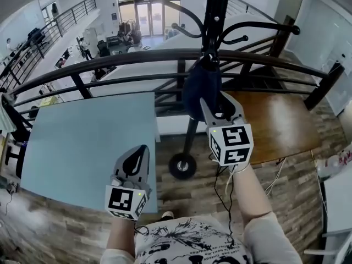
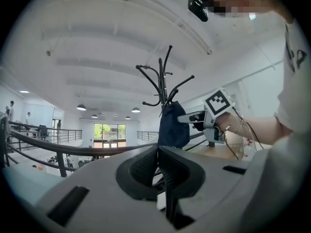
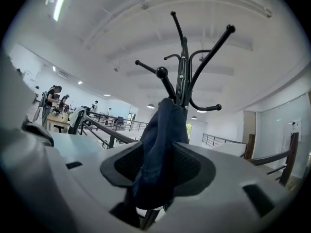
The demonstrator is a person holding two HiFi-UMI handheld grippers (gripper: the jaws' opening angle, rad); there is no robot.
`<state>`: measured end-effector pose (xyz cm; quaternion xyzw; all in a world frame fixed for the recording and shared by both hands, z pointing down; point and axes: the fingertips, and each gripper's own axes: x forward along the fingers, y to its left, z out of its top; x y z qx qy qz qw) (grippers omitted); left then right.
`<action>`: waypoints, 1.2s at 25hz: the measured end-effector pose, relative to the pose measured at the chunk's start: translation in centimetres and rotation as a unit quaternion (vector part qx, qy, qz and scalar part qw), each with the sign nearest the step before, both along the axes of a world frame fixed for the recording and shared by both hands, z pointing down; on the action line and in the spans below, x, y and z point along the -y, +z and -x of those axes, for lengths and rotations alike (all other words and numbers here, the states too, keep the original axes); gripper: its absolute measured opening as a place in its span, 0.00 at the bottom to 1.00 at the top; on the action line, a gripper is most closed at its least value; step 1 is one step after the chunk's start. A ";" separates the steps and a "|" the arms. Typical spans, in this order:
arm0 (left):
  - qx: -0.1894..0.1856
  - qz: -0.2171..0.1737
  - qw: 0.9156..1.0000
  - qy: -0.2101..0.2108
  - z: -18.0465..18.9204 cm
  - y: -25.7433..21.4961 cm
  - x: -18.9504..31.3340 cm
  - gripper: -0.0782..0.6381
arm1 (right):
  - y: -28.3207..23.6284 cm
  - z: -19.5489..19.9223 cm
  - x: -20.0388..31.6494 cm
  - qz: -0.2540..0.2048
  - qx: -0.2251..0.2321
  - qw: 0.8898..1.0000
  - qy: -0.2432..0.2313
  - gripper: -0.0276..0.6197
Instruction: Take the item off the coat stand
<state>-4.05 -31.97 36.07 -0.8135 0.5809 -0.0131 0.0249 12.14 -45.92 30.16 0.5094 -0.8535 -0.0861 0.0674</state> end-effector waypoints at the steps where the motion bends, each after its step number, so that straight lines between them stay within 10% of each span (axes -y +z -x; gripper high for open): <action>1: 0.001 -0.002 1.000 0.003 -0.2 0.1 -0.1 0.12 | 0.1 0.0 0.4 0.010 0.003 1.000 -0.002 0.30; 8: 0.002 -0.008 1.000 0.009 -0.8 -0.5 -0.7 0.12 | -0.1 -0.2 0.8 0.035 0.042 0.998 -0.018 0.06; 30: -0.010 -0.012 0.999 0.034 -1.9 0.0 -2.2 0.12 | -8.9 -1.7 -10.2 -0.103 0.034 0.993 -0.037 0.05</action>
